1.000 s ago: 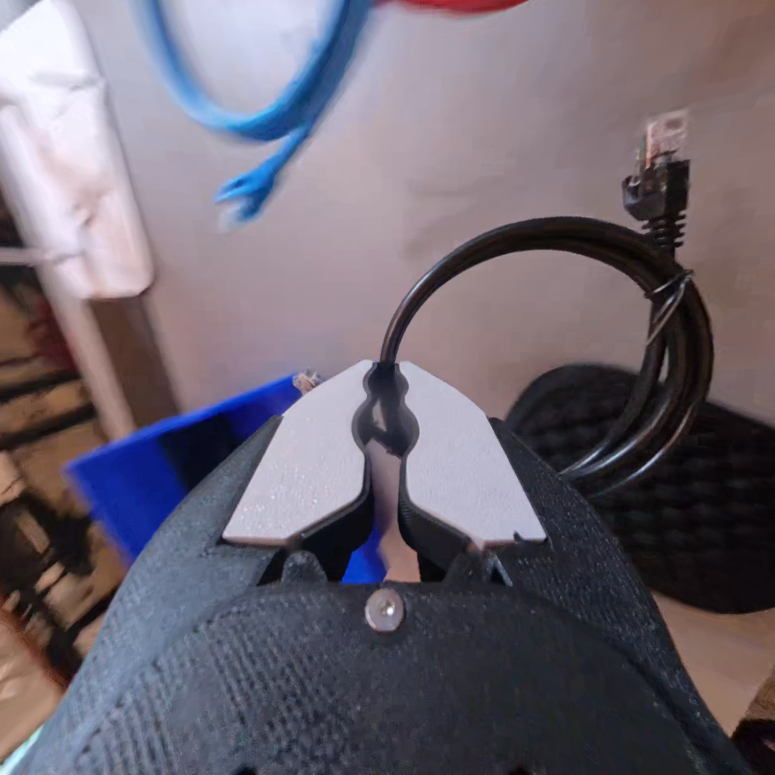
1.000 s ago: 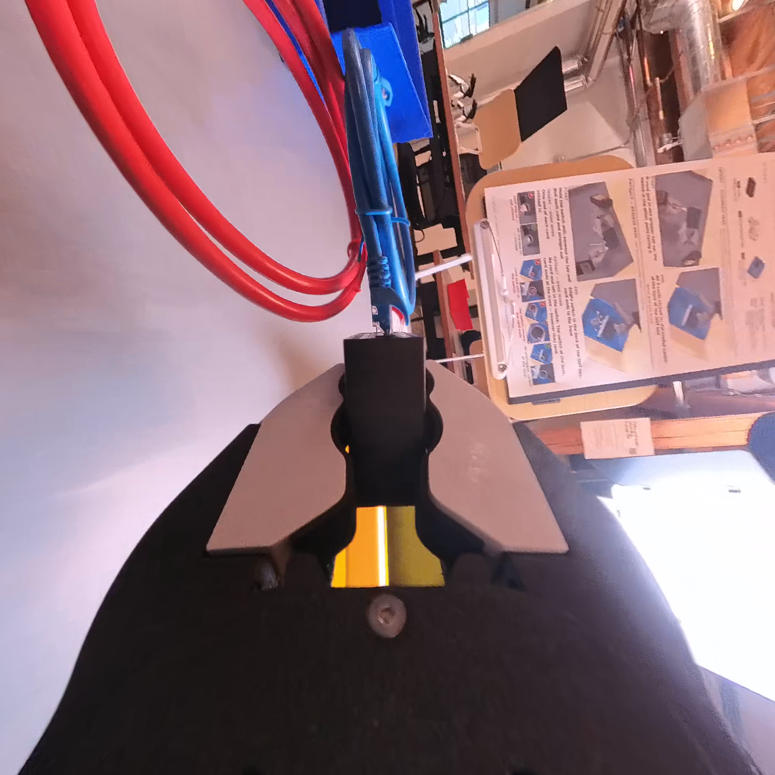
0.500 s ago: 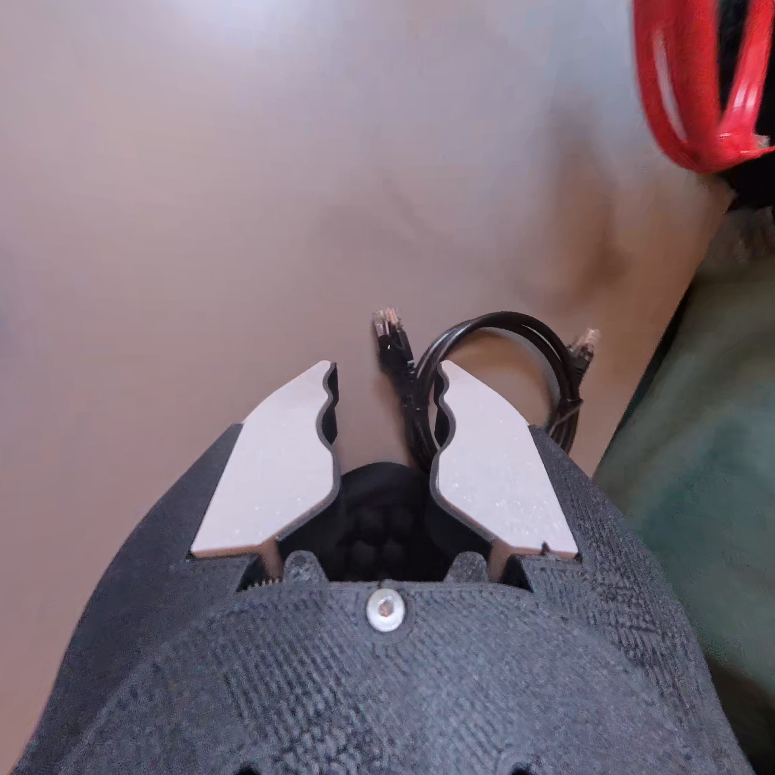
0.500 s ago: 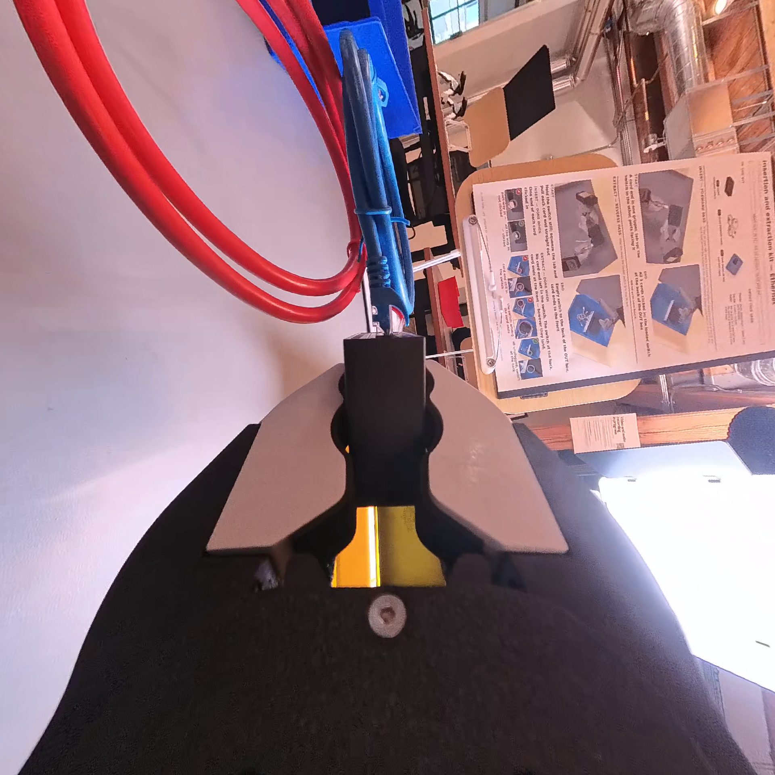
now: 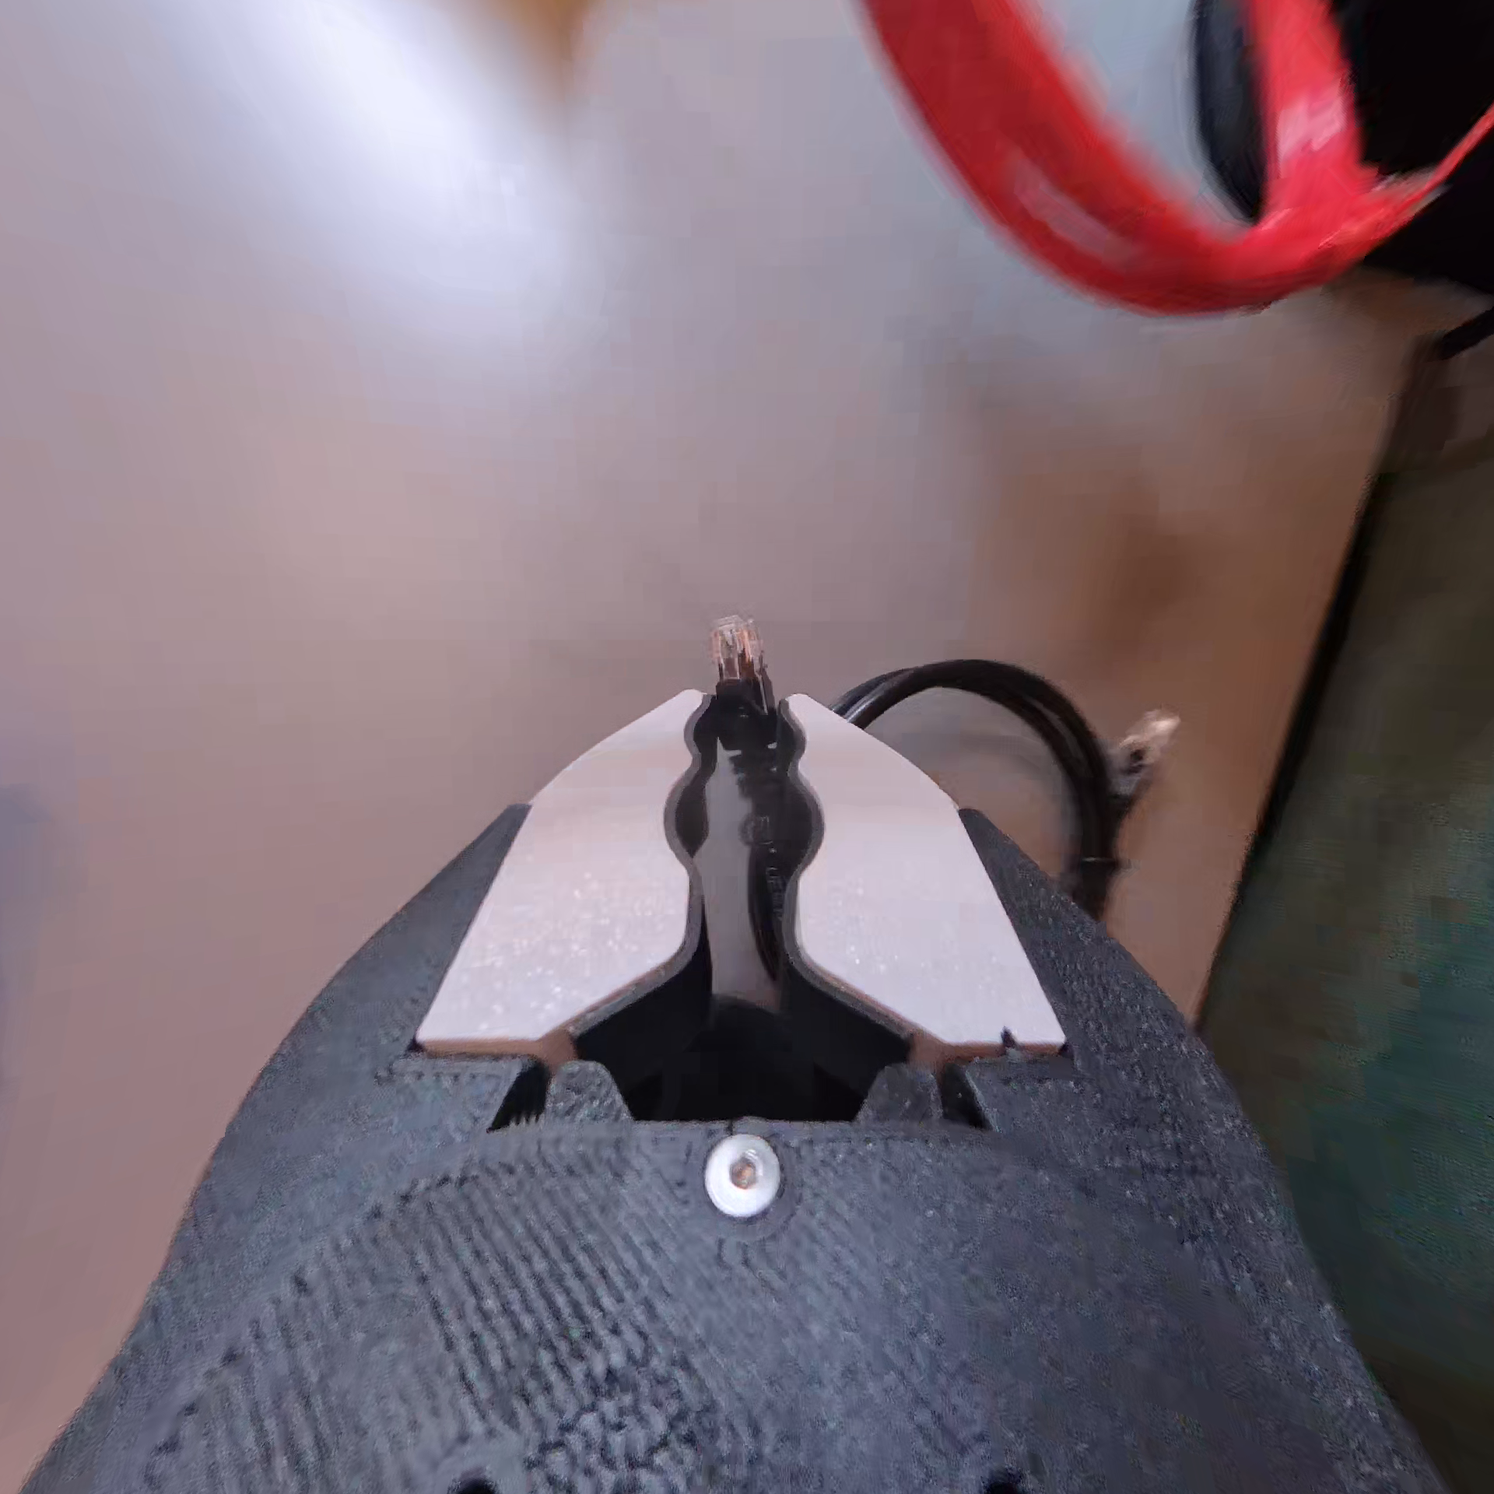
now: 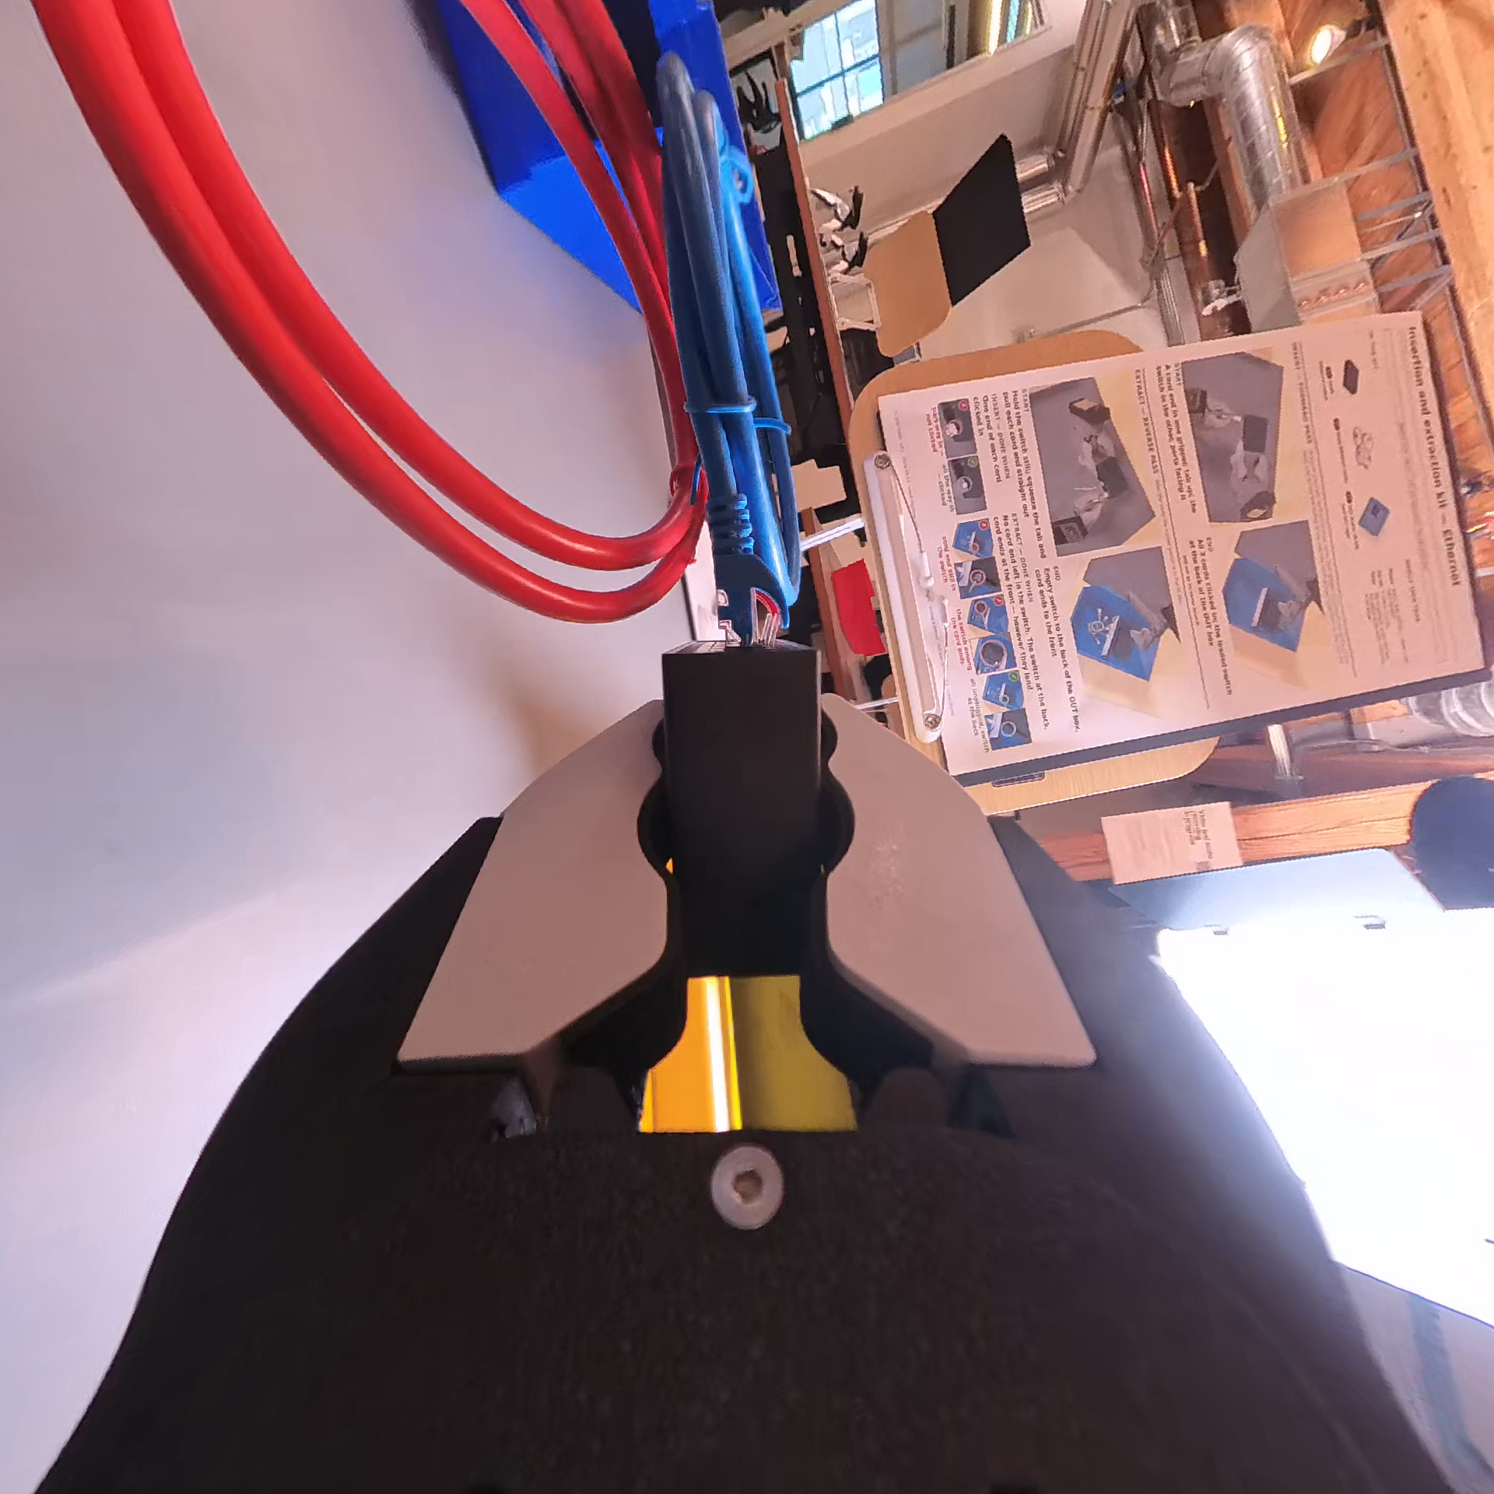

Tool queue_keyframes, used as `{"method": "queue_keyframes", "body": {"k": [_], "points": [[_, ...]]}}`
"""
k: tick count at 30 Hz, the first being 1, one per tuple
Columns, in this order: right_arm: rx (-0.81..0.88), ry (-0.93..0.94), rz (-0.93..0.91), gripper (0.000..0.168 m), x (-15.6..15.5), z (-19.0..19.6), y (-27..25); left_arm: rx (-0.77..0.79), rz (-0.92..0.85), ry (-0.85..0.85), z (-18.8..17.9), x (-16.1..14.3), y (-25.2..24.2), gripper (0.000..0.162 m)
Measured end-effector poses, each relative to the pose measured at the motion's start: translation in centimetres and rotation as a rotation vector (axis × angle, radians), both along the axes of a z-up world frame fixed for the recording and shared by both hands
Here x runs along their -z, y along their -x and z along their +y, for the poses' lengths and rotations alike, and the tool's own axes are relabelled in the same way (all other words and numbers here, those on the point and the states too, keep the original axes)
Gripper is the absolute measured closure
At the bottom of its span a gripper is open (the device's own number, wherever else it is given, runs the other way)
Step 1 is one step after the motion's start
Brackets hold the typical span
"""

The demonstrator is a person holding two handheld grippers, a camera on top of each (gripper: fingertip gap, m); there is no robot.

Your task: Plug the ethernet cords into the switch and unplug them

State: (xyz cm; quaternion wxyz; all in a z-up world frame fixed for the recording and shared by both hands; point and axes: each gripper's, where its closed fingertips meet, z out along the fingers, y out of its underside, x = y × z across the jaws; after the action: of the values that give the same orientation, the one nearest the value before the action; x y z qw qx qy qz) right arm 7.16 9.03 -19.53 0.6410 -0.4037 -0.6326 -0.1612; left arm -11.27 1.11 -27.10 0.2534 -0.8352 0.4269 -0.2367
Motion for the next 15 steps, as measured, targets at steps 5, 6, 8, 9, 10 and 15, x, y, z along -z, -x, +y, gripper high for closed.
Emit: {"method": "queue_keyframes", "body": {"k": [5, 6, 8, 9, 10, 15], "points": [[-0.018, 0.028, -0.016, 0.139, 0.7, 0.0, 1.2, 0.113, -0.11, -0.18, -0.8, -10.7, -1.5, 0.15], [-0.024, 0.031, -0.026, 0.138, 1.0, 0.0, 1.6, 0.162, -0.095, -0.176, -1.3, -11.2, -2.7, 0.15], [-0.049, 0.036, -0.05, 0.138, 1.5, -0.4, 2.8, 0.252, -0.045, -0.121, -2.1, -10.6, -5.4, 0.15], [-0.06, 0.033, -0.069, 0.139, 1.9, -0.6, 3.4, 0.286, -0.011, -0.089, -2.3, -9.8, -6.5, 0.15], [-0.07, 0.022, -0.09, 0.138, 2.2, -1.0, 3.9, 0.314, 0.011, -0.07, -2.2, -9.2, -7.6, 0.15], [-0.107, 0.021, -0.114, 0.138, 3.1, -2.3, 5.4, 0.323, 0.105, -0.026, -0.2, -5.5, -10.3, 0.15]]}}
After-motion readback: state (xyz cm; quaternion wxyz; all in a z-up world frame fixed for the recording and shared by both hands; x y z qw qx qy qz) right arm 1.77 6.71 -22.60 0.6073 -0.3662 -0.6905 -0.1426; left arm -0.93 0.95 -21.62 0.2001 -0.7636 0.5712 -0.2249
